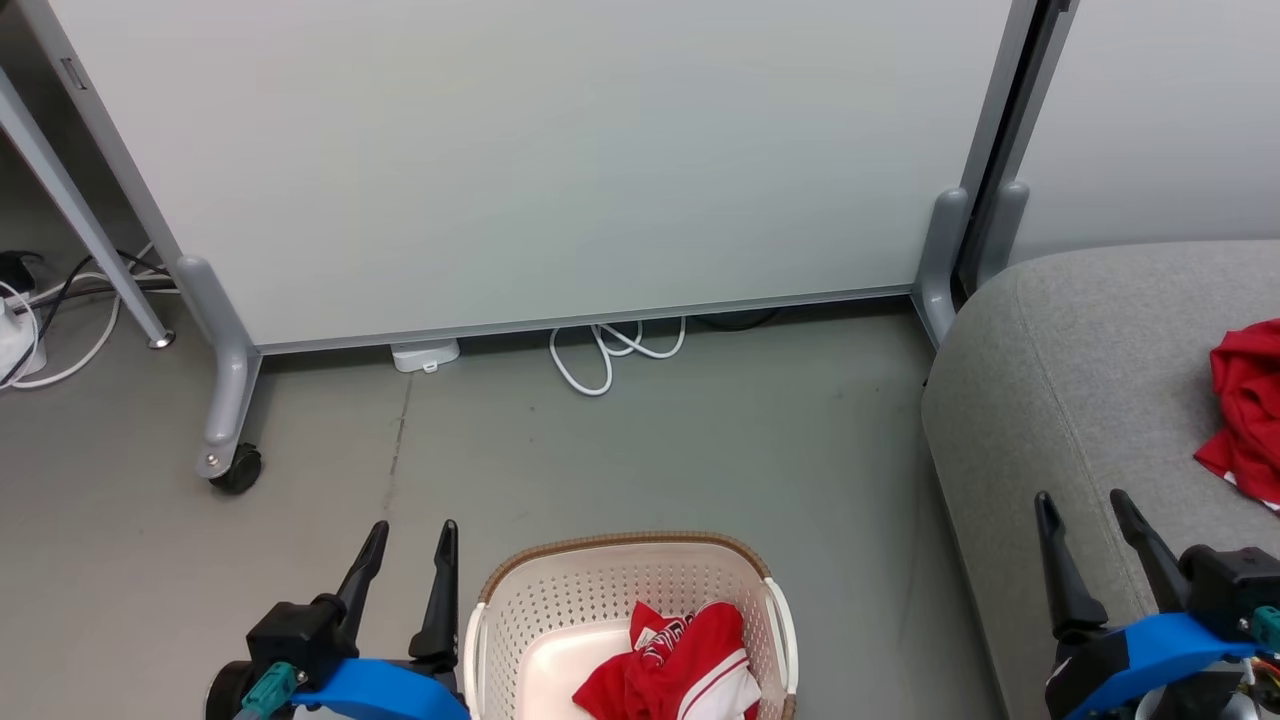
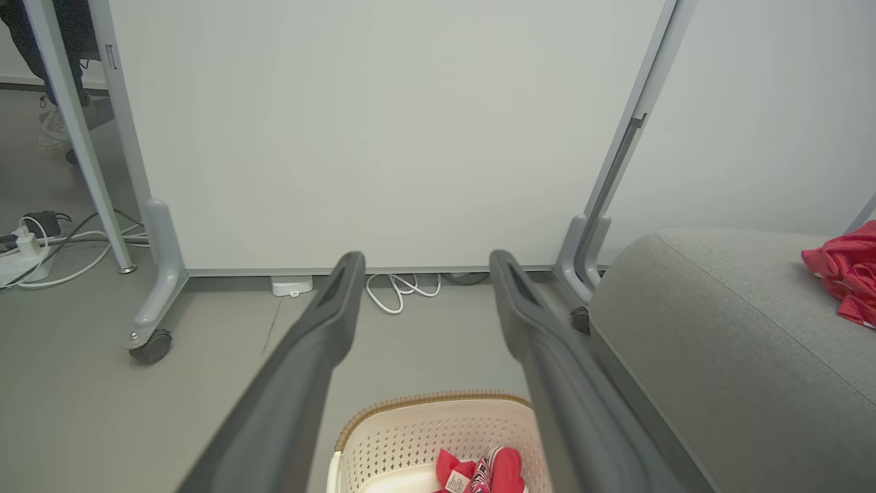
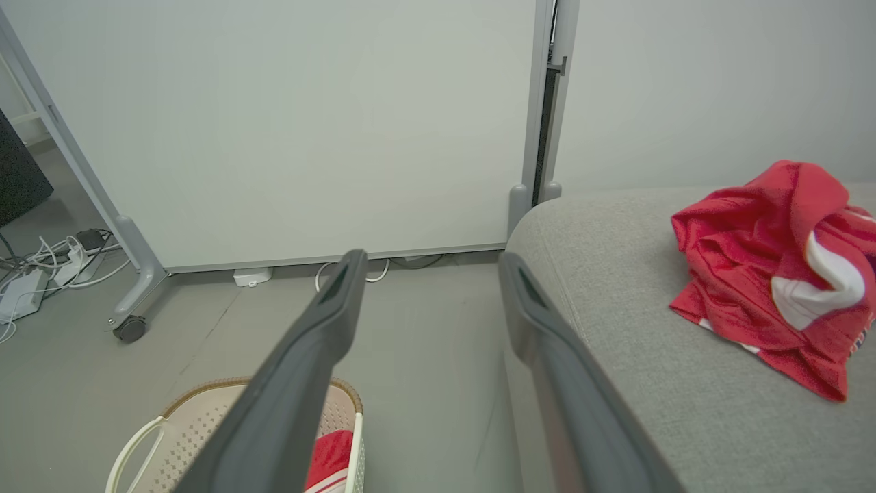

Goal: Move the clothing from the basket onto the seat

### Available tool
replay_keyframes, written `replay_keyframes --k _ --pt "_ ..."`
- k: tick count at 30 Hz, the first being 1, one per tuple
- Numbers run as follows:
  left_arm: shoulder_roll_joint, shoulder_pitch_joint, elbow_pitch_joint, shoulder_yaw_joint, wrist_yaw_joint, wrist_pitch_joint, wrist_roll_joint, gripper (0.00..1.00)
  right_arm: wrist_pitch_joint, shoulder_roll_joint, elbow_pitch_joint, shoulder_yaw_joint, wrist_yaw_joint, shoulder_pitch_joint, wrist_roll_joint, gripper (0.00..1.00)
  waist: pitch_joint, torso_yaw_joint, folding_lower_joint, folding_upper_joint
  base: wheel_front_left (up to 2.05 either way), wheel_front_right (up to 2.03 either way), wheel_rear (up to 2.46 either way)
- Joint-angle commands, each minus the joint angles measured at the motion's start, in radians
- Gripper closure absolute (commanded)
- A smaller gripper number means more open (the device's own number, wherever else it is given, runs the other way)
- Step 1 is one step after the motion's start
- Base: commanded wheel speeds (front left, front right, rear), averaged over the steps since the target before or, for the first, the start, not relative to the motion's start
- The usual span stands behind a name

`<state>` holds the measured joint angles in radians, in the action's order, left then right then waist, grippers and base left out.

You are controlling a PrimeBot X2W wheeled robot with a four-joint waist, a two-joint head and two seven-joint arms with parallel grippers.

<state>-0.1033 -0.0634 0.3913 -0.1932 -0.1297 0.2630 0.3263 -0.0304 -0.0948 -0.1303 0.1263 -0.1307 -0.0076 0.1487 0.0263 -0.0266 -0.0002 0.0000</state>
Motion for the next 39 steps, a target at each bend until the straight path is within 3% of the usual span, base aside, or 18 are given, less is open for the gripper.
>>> replay_keyframes --k 1,30,39 --pt "-0.006 -0.004 0.004 0.008 -0.001 0.003 0.005 0.00 0.002 0.006 0.012 -0.002 0.000 0.019 -0.004 0.00 0.005 -0.006 0.0002 0.0000 0.00 0.00 0.00" --pt "-0.007 -0.018 0.032 0.032 -0.001 0.003 -0.002 0.00 0.012 0.041 0.031 -0.041 0.000 0.031 -0.051 0.00 0.007 0.014 0.0002 0.0000 0.00 0.00 0.00" --pt "-0.003 -0.027 0.028 0.023 -0.001 0.003 -0.001 0.00 0.011 0.028 0.035 -0.092 0.000 -0.020 -0.041 0.00 -0.054 0.060 0.0002 0.0000 0.00 0.00 0.00"
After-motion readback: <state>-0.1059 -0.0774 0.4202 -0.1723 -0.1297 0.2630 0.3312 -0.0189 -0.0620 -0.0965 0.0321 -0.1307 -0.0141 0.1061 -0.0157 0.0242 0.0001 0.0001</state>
